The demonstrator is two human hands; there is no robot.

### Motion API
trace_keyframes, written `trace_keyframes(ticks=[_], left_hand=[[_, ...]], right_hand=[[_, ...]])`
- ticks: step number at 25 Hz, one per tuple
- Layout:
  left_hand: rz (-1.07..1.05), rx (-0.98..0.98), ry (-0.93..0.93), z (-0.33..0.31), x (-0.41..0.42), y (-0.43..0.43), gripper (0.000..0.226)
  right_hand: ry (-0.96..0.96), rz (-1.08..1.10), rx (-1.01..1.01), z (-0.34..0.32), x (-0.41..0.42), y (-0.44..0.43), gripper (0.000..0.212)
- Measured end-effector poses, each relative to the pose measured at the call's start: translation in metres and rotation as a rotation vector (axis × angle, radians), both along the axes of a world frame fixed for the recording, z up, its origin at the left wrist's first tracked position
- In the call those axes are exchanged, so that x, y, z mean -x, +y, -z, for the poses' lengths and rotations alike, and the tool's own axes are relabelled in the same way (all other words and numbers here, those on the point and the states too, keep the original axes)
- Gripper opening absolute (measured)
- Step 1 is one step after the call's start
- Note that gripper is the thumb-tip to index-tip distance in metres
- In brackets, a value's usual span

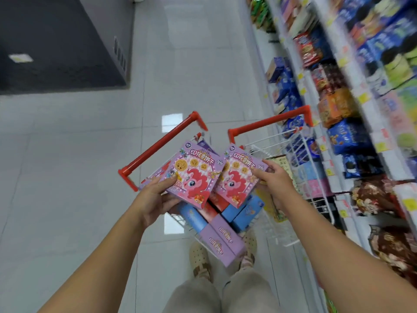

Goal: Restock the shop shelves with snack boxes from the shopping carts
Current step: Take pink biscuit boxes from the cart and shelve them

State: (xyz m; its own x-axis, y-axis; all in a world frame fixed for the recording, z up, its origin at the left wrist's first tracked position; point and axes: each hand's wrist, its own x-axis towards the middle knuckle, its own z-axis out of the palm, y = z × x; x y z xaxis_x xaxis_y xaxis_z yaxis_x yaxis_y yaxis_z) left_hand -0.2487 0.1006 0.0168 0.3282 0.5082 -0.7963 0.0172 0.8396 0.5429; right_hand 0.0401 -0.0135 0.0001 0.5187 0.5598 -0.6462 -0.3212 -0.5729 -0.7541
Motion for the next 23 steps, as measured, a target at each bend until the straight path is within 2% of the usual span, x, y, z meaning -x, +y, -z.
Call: trace_keyframes(ticks=[3,7,11,14,17,19,23], left_hand=[[0.119,-0.043,-0.112,-0.039,-0.042,0.006,0.024],[0.32,-0.176,-0.256,-0.095,-0.115,-0.005,0.038],[0.496,-0.225,-0.395,-0.155,-0.194,-0.04,0.055],[0.635,-0.276,-0.493,-0.196,-0.255,-0.081,0.053],[0.715,-0.331,-0.566,-0.229,-0.306,-0.132,0.048],[0.728,-0.345,-0.583,-0.239,-0.331,-0.164,0.047],[0.661,-0.316,-0.588,-0.233,-0.359,-0.204,0.061]], right_hand=[[0.011,0.124,-0.077,-0.057,-0.023,-0.031,0.048],[-0.073,0.302,-0.167,-0.142,-0.06,-0.093,0.046],[-0.238,0.491,-0.263,-0.227,-0.088,-0.174,0.038],[-0.359,0.626,-0.338,-0.273,-0.108,-0.241,0.041],[-0.531,0.734,-0.385,-0.3,-0.131,-0.303,0.04],[-0.712,0.745,-0.351,-0.309,-0.146,-0.34,0.044],[-1.051,0.582,-0.131,-0.306,-0.178,-0.387,0.043]])
